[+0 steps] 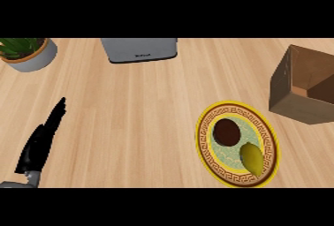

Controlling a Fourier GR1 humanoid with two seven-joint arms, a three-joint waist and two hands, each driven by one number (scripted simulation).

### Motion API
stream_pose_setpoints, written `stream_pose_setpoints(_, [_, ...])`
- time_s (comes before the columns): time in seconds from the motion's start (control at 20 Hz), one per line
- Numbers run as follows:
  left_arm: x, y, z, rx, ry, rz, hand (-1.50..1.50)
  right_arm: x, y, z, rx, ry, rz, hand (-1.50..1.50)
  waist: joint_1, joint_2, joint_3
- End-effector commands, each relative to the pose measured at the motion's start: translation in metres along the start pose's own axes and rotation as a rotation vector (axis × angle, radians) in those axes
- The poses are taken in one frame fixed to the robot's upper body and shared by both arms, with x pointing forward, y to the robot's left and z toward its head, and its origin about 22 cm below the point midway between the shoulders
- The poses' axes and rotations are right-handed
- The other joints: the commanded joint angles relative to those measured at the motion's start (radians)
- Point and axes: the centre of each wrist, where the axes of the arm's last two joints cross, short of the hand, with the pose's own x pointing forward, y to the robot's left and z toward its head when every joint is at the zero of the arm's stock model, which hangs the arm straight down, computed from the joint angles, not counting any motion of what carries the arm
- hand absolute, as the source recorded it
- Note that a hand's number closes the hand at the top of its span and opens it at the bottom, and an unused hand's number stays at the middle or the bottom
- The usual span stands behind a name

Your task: Pick the lemon from the plate and place it in the cardboard box

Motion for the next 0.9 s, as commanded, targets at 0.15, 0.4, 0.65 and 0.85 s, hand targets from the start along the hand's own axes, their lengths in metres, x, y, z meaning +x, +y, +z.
stream_pose_setpoints(0.15, [0.006,-0.009,-0.009,-0.052,-0.022,0.005,0.0,0.067,-0.005,0.051,0.069,0.062,0.163,-1.5,0.05,0.012,-0.003])
stream_pose_setpoints(0.4, [0.016,-0.026,-0.017,-0.06,-0.051,-0.01,0.0,0.108,0.0,0.065,0.067,0.171,0.247,-1.5,0.085,0.019,-0.002])
stream_pose_setpoints(0.65, [0.023,-0.018,-0.028,-0.111,-0.073,-0.002,0.0,0.13,0.013,0.072,0.046,0.273,0.294,-1.5,0.117,0.029,-0.003])
stream_pose_setpoints(0.85, [0.016,-0.029,-0.024,-0.125,-0.079,-0.015,0.0,0.138,0.023,0.077,0.086,0.309,0.298,-1.5,0.127,0.027,-0.002])
